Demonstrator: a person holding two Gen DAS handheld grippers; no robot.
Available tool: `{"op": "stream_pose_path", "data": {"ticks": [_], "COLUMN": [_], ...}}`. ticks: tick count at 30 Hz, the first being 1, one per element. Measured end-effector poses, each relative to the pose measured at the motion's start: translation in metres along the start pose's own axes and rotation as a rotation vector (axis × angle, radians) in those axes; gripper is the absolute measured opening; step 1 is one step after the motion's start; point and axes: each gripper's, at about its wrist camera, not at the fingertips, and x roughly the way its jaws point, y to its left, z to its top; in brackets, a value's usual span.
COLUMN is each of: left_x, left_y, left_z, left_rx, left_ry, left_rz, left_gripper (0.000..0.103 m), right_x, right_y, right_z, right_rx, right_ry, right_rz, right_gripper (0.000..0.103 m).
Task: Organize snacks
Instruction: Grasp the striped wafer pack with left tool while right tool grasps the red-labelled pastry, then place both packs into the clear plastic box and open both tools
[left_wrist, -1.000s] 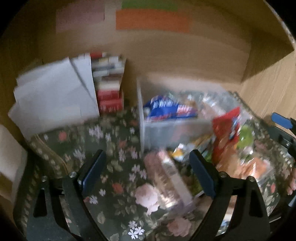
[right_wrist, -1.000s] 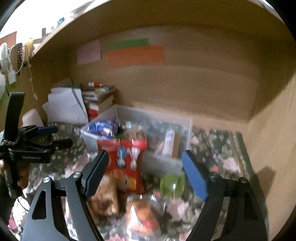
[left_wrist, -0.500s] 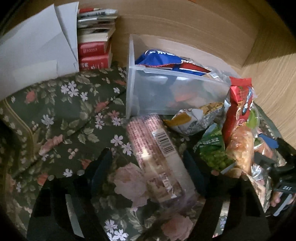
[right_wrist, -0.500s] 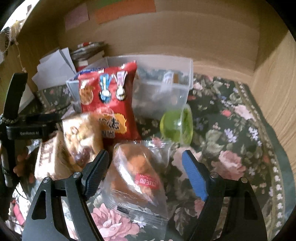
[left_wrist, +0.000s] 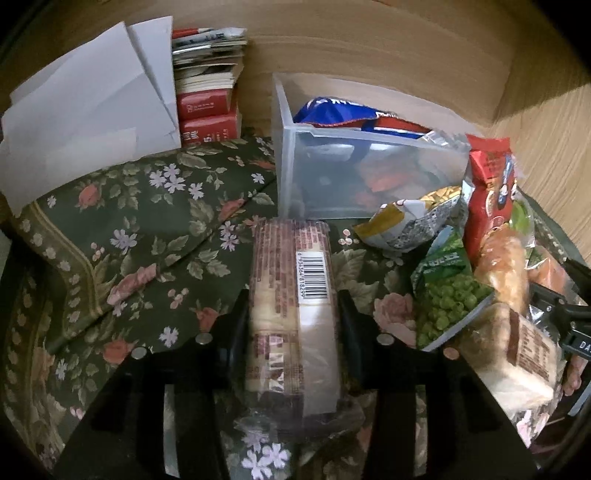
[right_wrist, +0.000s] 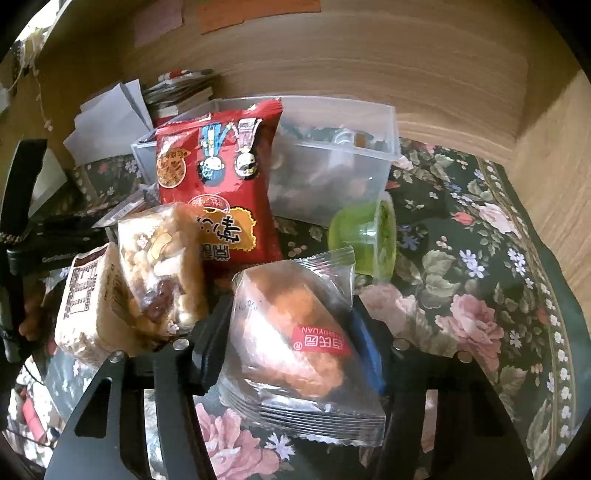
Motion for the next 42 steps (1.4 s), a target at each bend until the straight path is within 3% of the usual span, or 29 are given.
{"op": "stream_pose_path", "data": {"ticks": [6, 16, 28, 42], "left_x": [-0.035, -0.096, -0.115, -0.096], "left_y": [0.008, -0.013, -0.036, -0.056], "left_z": [-0.005, 0.019, 0.068, 0.113], "left_rx": [-0.002, 0.012, 0.037, 0.064], "left_ry": [-0.069, -0.212, -0.330, -0.351], "left_rz": [0.013, 0.020, -0.008, -0.056], "left_gripper": [0.045, 0.045, 0.045, 0.045], "right_x": [-0.015, -0.046, -0.073, -0.050], "right_y": [-0.007, -0.020, -0.012, -0.002], "right_z": [0.001, 0.023, 0.070, 0.116], "right_rx": [0.020, 0.035, -0.013, -0.057], "right_ry": [-0.038, -0.150, -0.309, -0.338], "right_rz": [-0.009, -0.056, -0.055, -0.067], "right_gripper": [0.054, 0.054, 0.054, 0.054]}}
